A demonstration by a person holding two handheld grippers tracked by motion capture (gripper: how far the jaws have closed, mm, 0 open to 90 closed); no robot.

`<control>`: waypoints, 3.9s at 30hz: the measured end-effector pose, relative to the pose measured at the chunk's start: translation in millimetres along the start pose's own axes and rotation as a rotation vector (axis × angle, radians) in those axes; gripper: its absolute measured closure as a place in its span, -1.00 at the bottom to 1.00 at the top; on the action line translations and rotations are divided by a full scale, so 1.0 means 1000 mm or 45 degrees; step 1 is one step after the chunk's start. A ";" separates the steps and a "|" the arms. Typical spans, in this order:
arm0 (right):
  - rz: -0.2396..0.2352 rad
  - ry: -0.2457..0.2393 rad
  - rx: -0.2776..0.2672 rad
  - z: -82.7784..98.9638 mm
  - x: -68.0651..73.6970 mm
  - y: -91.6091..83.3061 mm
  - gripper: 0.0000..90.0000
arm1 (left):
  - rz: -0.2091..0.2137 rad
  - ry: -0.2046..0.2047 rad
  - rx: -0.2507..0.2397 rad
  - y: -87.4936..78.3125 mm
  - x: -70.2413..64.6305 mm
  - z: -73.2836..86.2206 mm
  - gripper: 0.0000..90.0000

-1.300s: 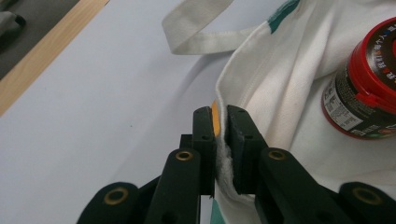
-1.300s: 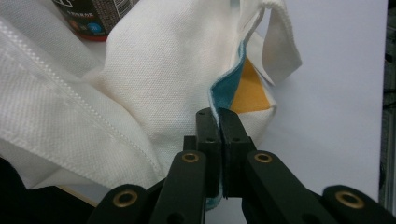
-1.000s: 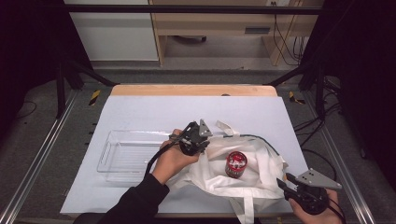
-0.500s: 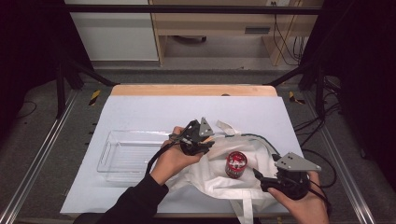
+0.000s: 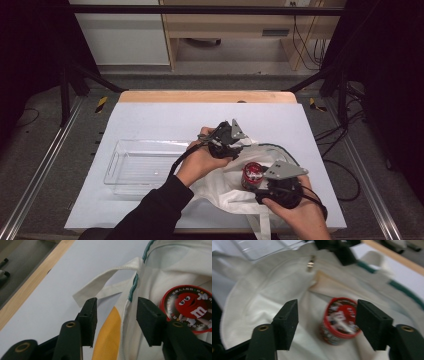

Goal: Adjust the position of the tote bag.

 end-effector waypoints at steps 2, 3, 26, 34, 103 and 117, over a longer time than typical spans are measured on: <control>-0.032 -0.017 0.023 0.000 0.008 0.009 -0.15 | 0.006 -0.006 0.015 0.005 0.000 0.001 0.43; -0.066 -0.020 0.035 0.002 0.012 0.015 -0.14 | 0.020 -0.002 0.039 0.008 0.000 0.002 0.52; -0.231 -0.092 0.146 0.028 0.050 0.056 0.92 | -0.021 -0.083 -0.020 -0.006 0.025 -0.012 0.96; -0.248 -0.106 0.123 0.033 0.057 0.054 0.98 | -0.008 -0.098 0.048 0.014 0.028 -0.009 0.96; -0.250 -0.187 0.184 0.039 0.074 0.070 0.99 | 0.052 -0.124 0.138 0.064 0.013 0.006 0.88; -0.279 -0.166 0.184 0.042 0.072 0.075 0.96 | 0.028 -0.152 0.130 0.071 0.011 0.012 0.87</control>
Point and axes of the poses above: each handheld gripper's, and its own axes: y roughly forward along the jaws, z roughly out of its underside, x roughly to its left, the point moved 4 cm from there along y, roughly forward along the jaws, and after that the axes turned 6 degrees about x, right-handed, at the moved point
